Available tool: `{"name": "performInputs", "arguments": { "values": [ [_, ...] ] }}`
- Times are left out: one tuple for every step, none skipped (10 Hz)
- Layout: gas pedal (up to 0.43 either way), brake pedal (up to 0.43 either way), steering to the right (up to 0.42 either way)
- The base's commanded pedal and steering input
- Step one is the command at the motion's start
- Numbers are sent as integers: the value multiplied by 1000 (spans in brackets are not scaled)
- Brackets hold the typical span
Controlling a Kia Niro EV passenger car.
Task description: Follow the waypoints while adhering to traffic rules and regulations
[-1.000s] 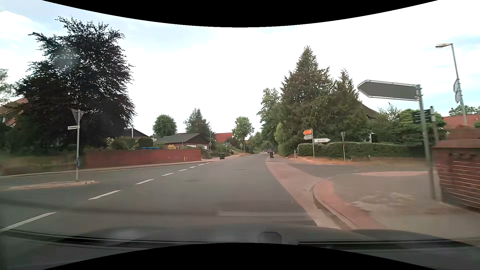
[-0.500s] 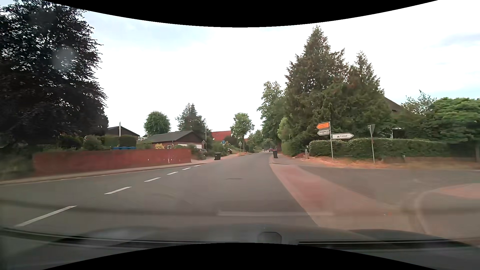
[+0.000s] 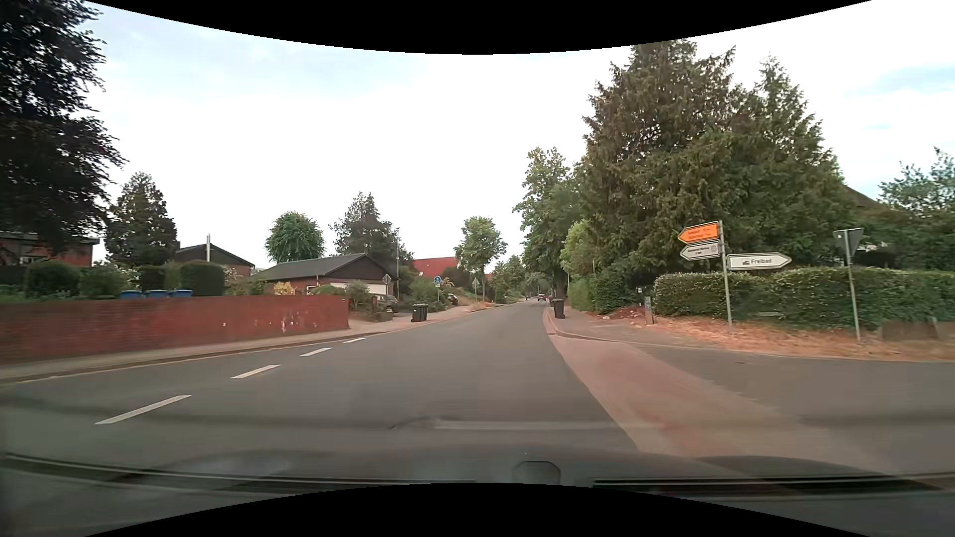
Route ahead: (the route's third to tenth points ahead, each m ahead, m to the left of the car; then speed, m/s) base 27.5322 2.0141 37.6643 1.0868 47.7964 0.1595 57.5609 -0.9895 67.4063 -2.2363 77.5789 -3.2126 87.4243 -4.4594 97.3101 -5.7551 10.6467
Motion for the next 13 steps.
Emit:
{"name": "performInputs", "arguments": {
  "values": [
    [197, 0, 1],
    [197, 0, 1],
    [197, 0, 1],
    [197, 0, 6],
    [209, 0, 13],
    [209, 0, 15],
    [209, 0, 15],
    [209, 0, 15],
    [209, 0, 15],
    [209, 0, 13],
    [209, 0, 13],
    [209, 0, 18],
    [209, 0, 21]
  ]
}}
